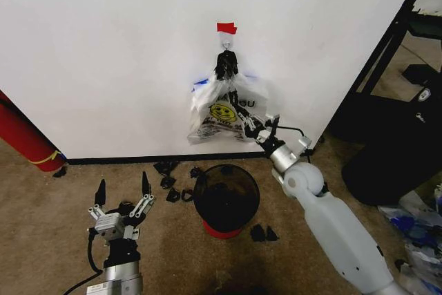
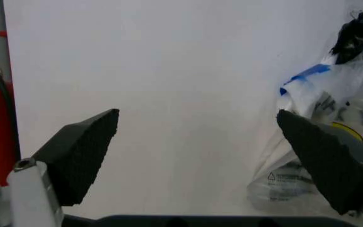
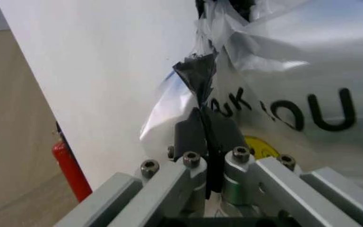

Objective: Pick up the garbage bag from the wall and place it over the trash bin.

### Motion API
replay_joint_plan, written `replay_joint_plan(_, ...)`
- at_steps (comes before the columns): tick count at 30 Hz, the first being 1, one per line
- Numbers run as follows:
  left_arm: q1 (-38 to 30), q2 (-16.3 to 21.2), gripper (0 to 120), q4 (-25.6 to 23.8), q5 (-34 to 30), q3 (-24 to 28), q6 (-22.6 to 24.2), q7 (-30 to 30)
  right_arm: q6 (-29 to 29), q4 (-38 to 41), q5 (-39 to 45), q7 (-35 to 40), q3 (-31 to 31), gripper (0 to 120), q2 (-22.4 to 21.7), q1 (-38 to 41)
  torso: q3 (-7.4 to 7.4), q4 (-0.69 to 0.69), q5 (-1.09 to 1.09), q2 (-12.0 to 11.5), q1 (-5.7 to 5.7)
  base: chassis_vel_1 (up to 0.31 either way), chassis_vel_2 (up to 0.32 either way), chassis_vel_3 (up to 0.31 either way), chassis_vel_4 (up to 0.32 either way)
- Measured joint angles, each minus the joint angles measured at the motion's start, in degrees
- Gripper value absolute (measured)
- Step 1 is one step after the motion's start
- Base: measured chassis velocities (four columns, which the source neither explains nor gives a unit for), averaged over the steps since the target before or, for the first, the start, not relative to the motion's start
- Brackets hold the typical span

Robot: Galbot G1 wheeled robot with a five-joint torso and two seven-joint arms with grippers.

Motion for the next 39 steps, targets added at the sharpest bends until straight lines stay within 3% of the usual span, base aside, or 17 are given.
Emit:
replay_joint_plan(21, -0.31, 0.97, 99, 0.27, -0.09, 1.03, 0.1, -0.08, 1.91, 12.72, -3.57, -2.06, 6.43, 0, -1.27, -16.21, 0.0, 0.0, 0.0, -0.01, 0.0, 0.0, 0.0, 0.0, 0.0)
replay_joint_plan(39, -0.23, 2.02, 99, -0.39, -0.68, 1.53, 0.13, -0.14, 5.23, 18.31, -7.52, -2.95, 9.14, 0, -1.01, -27.28, 0.0, 0.0, 0.0, -0.01, 0.0, 0.0, 0.0, 0.0, 0.0)
